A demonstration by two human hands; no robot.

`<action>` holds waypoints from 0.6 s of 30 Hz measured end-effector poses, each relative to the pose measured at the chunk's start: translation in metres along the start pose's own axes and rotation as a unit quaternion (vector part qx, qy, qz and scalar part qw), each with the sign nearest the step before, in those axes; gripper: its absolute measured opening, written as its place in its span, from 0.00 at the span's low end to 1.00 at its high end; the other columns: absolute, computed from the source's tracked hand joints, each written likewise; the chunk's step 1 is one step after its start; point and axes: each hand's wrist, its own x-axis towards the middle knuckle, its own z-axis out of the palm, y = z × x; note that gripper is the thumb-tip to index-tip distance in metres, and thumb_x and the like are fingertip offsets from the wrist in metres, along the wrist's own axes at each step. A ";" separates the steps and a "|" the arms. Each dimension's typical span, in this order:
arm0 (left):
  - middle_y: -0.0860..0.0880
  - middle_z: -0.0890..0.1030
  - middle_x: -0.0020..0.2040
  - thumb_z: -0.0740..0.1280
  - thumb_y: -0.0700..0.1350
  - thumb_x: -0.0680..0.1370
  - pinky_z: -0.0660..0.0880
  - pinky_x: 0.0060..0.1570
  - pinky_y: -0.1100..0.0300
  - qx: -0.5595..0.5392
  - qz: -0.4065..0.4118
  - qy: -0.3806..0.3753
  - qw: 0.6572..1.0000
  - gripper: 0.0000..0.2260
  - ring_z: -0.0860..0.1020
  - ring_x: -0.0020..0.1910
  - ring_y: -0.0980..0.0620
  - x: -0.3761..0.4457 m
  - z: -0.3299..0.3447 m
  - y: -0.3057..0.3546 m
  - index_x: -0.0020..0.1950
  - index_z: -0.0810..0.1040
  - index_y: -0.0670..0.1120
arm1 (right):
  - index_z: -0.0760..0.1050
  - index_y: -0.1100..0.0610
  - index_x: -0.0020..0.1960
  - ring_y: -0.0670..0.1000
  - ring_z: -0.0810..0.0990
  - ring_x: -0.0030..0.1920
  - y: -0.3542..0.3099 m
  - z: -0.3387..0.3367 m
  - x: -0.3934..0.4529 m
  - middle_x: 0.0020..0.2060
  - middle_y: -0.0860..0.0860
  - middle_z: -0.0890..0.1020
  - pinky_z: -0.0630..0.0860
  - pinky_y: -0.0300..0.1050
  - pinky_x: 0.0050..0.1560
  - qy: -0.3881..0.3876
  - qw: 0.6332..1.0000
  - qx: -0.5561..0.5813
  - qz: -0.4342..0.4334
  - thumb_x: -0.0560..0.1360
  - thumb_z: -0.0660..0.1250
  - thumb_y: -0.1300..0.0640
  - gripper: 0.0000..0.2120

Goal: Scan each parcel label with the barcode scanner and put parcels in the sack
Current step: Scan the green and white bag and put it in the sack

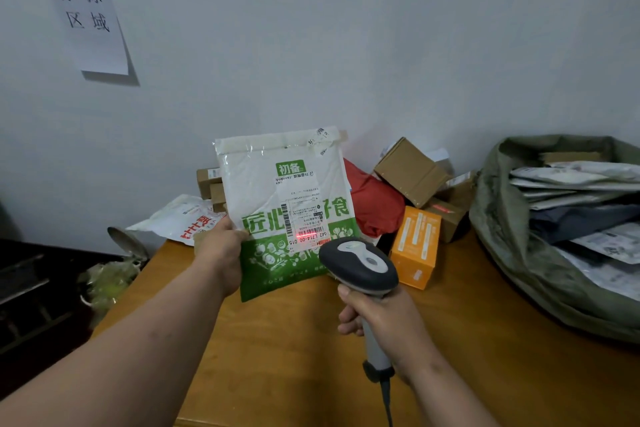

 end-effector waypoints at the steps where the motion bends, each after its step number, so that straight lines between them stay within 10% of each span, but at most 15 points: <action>1: 0.40 0.84 0.54 0.56 0.32 0.82 0.79 0.54 0.36 0.002 0.002 0.000 1.000 0.16 0.84 0.51 0.37 -0.001 -0.001 0.000 0.63 0.76 0.46 | 0.81 0.57 0.47 0.54 0.84 0.32 0.000 0.000 -0.001 0.31 0.55 0.83 0.77 0.41 0.34 -0.001 1.000 0.001 -0.001 0.76 0.72 0.57 0.03; 18: 0.40 0.85 0.53 0.57 0.32 0.81 0.81 0.48 0.40 0.013 0.011 0.006 1.000 0.16 0.85 0.49 0.38 -0.020 0.001 -0.007 0.64 0.76 0.45 | 0.81 0.58 0.47 0.53 0.82 0.32 0.004 -0.011 -0.011 0.32 0.56 0.82 0.75 0.36 0.32 -0.010 1.000 0.019 -0.011 0.76 0.72 0.58 0.03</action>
